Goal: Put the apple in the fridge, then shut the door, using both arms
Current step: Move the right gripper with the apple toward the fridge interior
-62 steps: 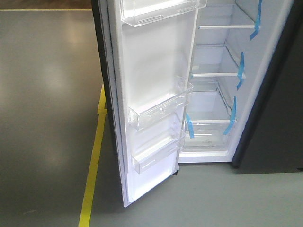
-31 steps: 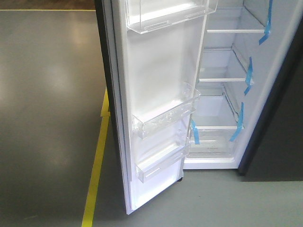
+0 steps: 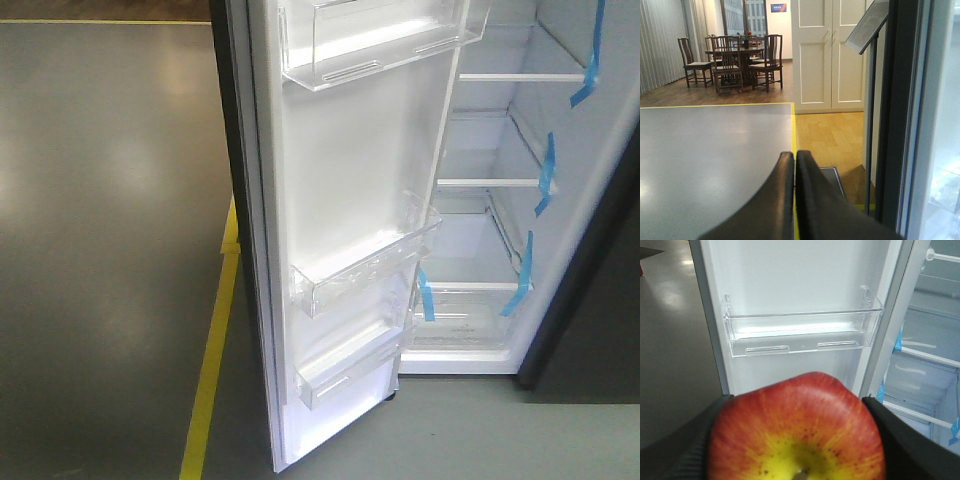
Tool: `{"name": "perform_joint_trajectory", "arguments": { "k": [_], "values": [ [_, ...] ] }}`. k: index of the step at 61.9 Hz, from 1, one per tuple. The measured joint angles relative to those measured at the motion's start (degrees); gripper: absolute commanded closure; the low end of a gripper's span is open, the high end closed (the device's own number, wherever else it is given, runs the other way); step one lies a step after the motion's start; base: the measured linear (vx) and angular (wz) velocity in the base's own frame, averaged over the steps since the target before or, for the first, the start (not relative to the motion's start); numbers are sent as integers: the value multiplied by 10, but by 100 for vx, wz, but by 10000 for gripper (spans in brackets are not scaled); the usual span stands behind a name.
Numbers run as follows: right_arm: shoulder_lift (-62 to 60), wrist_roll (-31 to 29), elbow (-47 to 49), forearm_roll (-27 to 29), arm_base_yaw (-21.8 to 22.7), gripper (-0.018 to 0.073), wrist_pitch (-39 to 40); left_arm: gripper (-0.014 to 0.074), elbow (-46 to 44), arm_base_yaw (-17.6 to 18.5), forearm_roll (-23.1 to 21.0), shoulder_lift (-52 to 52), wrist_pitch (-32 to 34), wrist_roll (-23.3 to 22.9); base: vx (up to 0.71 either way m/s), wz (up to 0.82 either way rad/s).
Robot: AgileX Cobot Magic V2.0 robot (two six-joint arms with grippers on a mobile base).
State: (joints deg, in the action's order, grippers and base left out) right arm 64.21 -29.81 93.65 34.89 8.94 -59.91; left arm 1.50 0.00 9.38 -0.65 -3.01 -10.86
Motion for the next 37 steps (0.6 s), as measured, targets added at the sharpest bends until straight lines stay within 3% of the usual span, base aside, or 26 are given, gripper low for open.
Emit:
{"name": "perform_joint_trajectory", "arguments": {
  "k": [37],
  "values": [
    [0, 0, 0, 0, 0, 566, 0, 603, 0, 0, 0, 0, 0, 0, 7, -1]
  ]
}}
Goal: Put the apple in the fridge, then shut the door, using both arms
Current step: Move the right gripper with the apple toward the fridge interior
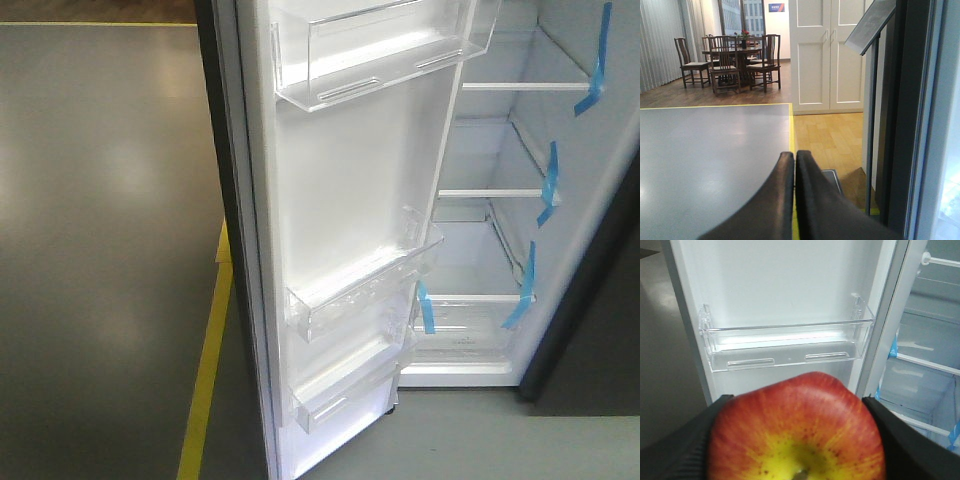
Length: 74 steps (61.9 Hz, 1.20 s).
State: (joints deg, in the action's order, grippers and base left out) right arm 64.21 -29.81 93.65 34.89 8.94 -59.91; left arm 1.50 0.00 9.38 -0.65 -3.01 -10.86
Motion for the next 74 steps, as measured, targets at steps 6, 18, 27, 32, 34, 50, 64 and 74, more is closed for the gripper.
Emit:
{"name": "perform_joint_trajectory", "arguments": {
  "k": [6, 18, 27, 32, 34, 50, 64, 74],
  "values": [
    [0, 0, 0, 0, 0, 566, 0, 603, 0, 0, 0, 0, 0, 0, 6, -3],
    [0, 0, 0, 0, 0, 566, 0, 603, 0, 0, 0, 0, 0, 0, 5, -4],
    [0, 0, 0, 0, 0, 566, 0, 603, 0, 0, 0, 0, 0, 0, 4, -4],
    [0, 0, 0, 0, 0, 566, 0, 603, 0, 0, 0, 0, 0, 0, 3, -3],
    [0, 0, 0, 0, 0, 566, 0, 603, 0, 0, 0, 0, 0, 0, 3, -3],
    [0, 0, 0, 0, 0, 566, 0, 603, 0, 0, 0, 0, 0, 0, 3, -2],
    [0, 0, 0, 0, 0, 566, 0, 603, 0, 0, 0, 0, 0, 0, 2, -2],
    [0, 0, 0, 0, 0, 566, 0, 603, 0, 0, 0, 0, 0, 0, 3, -2]
  ]
}}
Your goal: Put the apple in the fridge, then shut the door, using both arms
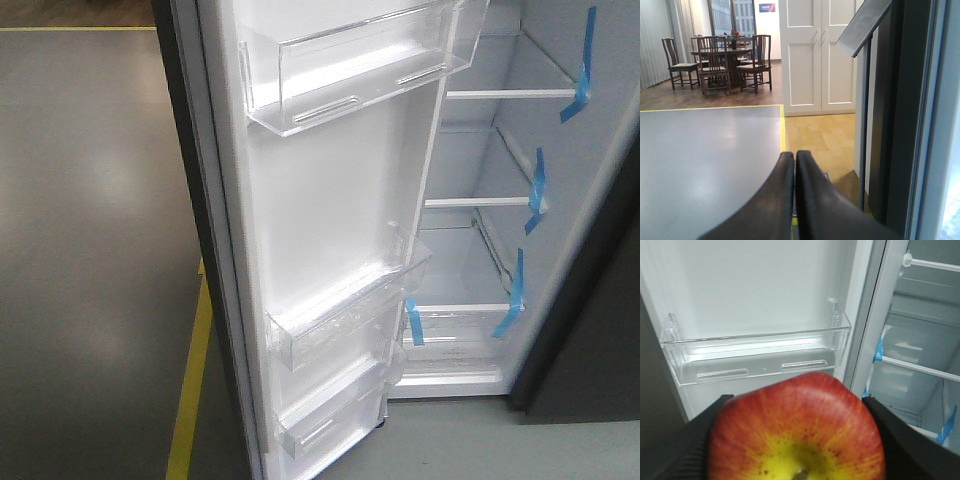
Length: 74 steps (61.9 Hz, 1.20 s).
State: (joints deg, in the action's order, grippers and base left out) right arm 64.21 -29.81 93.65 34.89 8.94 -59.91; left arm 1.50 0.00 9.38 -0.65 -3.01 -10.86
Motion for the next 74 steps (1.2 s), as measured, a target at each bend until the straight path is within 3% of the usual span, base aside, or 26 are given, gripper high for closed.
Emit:
{"name": "perform_joint_trajectory", "arguments": {
  "k": [74],
  "values": [
    [0, 0, 0, 0, 0, 566, 0, 603, 0, 0, 0, 0, 0, 0, 3, -1]
  ]
}}
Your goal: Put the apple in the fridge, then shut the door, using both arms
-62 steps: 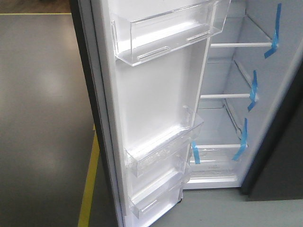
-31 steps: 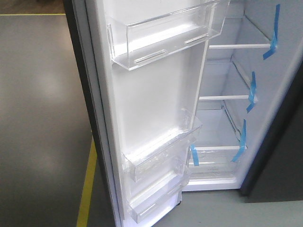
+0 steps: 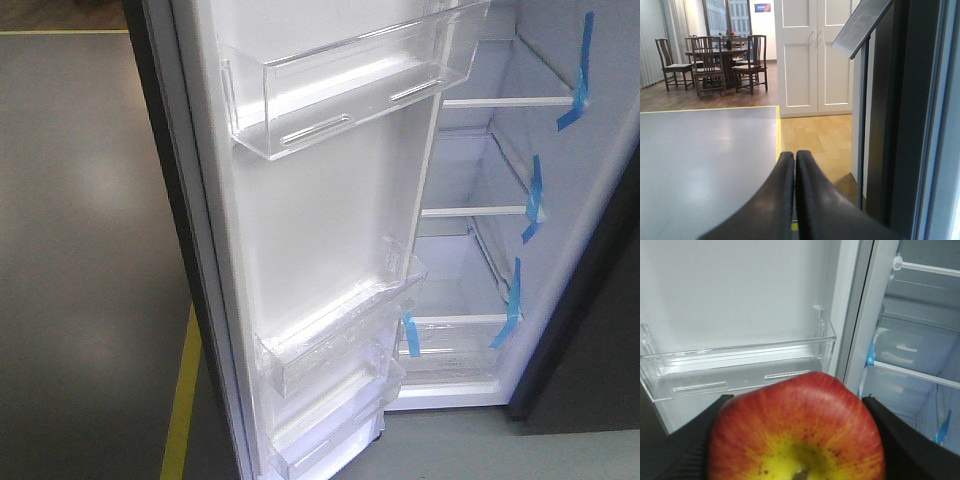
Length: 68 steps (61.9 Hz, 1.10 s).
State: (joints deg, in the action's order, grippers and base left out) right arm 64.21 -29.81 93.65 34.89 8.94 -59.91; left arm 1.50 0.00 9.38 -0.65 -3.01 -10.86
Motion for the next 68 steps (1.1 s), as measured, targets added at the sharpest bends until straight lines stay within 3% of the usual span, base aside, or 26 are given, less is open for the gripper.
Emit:
{"name": "perform_joint_trajectory", "arguments": {
  "k": [68],
  "values": [
    [0, 0, 0, 0, 0, 566, 0, 603, 0, 0, 0, 0, 0, 0, 3, 0]
  ]
}}
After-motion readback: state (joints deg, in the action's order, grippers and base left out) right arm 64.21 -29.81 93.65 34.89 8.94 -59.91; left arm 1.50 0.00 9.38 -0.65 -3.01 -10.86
